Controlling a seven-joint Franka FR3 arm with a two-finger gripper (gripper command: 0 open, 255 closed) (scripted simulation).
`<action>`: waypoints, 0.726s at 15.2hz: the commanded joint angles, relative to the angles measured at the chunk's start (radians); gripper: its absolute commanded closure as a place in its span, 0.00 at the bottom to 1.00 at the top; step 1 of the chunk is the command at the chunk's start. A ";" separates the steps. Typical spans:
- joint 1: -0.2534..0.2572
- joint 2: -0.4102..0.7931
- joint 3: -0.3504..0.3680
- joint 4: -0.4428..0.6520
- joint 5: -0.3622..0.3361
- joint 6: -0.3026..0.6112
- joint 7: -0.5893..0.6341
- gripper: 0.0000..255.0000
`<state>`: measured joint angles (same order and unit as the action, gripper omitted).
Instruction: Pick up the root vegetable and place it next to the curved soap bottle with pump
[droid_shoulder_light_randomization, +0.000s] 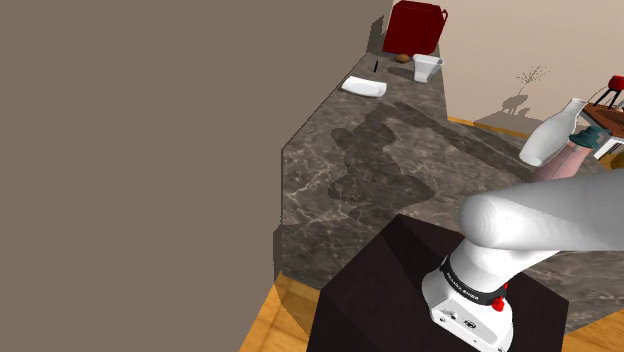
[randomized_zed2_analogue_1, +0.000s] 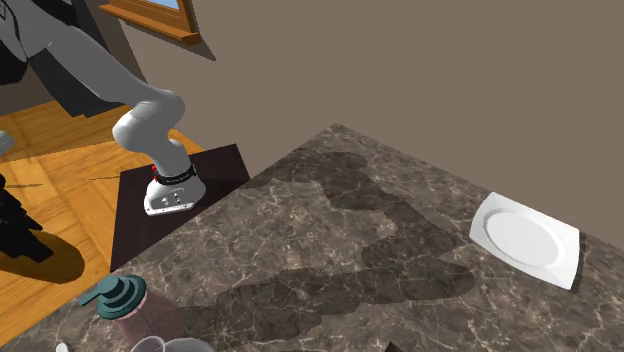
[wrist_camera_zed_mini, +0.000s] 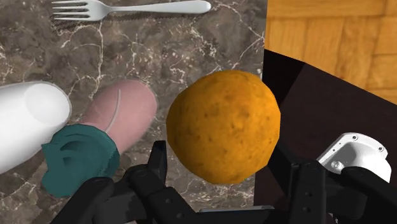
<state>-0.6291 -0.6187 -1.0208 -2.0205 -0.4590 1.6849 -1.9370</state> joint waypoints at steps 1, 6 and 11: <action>-0.001 -0.002 -0.012 -0.026 -0.007 0.027 0.001 1.00; -0.003 -0.007 -0.039 -0.086 -0.025 0.088 0.007 1.00; 0.000 -0.006 -0.072 -0.142 -0.042 0.151 0.011 1.00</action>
<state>-0.6276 -0.6231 -1.0871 -2.1501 -0.4967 1.8238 -1.9263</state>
